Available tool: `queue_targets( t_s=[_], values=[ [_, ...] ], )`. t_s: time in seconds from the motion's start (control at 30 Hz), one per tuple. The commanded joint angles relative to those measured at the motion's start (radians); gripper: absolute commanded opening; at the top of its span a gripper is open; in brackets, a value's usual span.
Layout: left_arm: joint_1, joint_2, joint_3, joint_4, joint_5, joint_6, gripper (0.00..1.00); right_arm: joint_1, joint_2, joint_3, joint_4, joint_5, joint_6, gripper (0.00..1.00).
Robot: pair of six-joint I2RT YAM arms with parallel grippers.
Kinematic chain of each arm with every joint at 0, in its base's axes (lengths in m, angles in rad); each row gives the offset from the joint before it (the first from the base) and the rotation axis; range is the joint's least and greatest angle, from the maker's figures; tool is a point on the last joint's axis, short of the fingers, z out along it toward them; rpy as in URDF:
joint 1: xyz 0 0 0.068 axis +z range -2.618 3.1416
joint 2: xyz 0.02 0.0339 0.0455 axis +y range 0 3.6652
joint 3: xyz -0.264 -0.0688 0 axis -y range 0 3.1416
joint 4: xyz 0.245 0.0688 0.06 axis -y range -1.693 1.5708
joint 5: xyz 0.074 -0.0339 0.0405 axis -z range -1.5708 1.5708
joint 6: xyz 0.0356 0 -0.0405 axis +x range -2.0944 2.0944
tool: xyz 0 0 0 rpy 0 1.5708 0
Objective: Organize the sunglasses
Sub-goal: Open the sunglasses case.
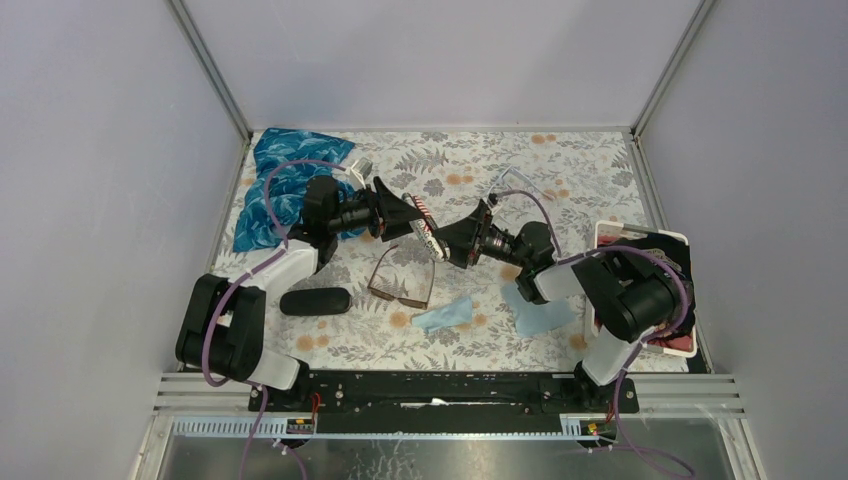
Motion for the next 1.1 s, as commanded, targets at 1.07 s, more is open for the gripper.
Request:
queue_targets(
  t_s=[1.07],
  values=[
    [0.008,-0.112,-0.046,0.187,0.121,0.169,0.00,0.007,0.049,-0.066,0.313,0.197,0.493,0.22]
  ],
)
